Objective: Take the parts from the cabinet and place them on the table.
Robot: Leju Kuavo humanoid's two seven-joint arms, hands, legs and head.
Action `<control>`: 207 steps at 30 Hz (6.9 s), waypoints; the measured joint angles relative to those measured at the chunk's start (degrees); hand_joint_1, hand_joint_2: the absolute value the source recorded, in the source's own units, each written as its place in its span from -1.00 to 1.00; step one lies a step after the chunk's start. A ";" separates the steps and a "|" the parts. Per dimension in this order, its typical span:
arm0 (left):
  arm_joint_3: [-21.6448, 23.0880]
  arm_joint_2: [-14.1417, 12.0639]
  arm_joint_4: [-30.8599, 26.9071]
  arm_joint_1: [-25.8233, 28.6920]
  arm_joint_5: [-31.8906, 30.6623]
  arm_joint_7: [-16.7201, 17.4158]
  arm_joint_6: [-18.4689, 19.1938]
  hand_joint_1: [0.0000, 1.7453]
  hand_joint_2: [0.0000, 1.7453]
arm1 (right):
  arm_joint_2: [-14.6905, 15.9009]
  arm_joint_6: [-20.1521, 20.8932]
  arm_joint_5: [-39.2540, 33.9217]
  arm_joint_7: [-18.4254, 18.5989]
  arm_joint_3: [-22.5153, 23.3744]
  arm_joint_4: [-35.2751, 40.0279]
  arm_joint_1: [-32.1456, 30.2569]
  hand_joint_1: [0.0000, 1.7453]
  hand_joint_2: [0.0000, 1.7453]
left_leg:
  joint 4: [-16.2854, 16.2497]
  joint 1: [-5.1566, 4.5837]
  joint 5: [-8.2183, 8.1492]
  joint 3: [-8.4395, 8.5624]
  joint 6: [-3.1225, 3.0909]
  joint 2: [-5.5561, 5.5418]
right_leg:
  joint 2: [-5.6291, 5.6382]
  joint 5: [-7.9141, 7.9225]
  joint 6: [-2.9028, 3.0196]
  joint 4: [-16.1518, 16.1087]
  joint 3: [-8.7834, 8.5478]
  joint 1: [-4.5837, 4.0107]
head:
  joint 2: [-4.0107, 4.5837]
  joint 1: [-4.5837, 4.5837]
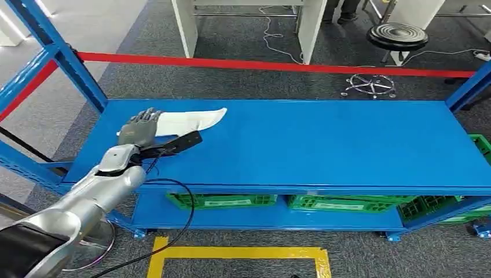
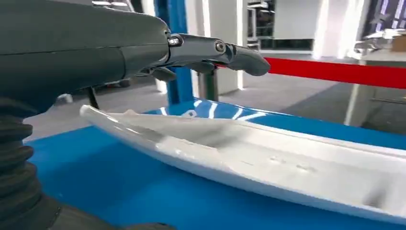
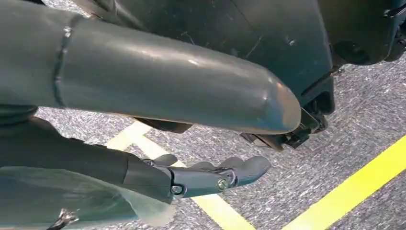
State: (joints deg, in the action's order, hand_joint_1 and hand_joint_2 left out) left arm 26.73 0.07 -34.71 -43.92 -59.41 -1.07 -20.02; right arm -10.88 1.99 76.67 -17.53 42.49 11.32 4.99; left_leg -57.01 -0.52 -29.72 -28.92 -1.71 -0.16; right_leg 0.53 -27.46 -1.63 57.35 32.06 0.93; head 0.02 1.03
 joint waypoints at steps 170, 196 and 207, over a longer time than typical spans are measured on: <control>1.29 -0.61 -75.69 39.71 45.79 -35.98 -18.88 1.00 1.00 | -1.40 -6.86 -5.14 0.85 1.88 -0.57 -2.06 -1.00 -1.00 | -14.62 0.70 -6.26 -8.55 2.18 0.05 | -0.53 0.18 2.26 1.27 1.61 -0.04 | 0.00 -0.85; 1.38 0.31 -75.67 42.09 42.49 -36.39 -19.91 1.00 1.00 | -1.44 -7.39 -4.83 1.07 1.86 -0.59 -2.18 -1.00 -1.00 | -1.09 -0.17 6.81 -6.70 0.76 0.50 | -0.37 -4.15 0.65 -0.90 -4.75 -0.62 | 0.00 -0.61; 1.31 0.37 -75.67 42.81 40.96 -36.44 -20.10 1.00 1.00 | -1.68 -7.48 -4.76 1.07 1.86 -0.61 -2.12 -1.00 -1.00 | -2.97 1.14 -0.72 1.04 2.50 0.14 | -0.97 1.61 1.65 0.92 3.15 -0.25 | 0.00 -1.11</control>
State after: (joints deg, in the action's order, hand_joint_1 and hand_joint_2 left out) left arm 28.04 0.44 -110.38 -1.11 -18.45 -37.51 -40.13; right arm -12.57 -5.49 71.91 -16.46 44.35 10.71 2.88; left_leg -59.98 0.62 -30.45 -27.87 0.79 -0.02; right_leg -0.44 -25.85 0.02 58.27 35.20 0.67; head 0.02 -0.09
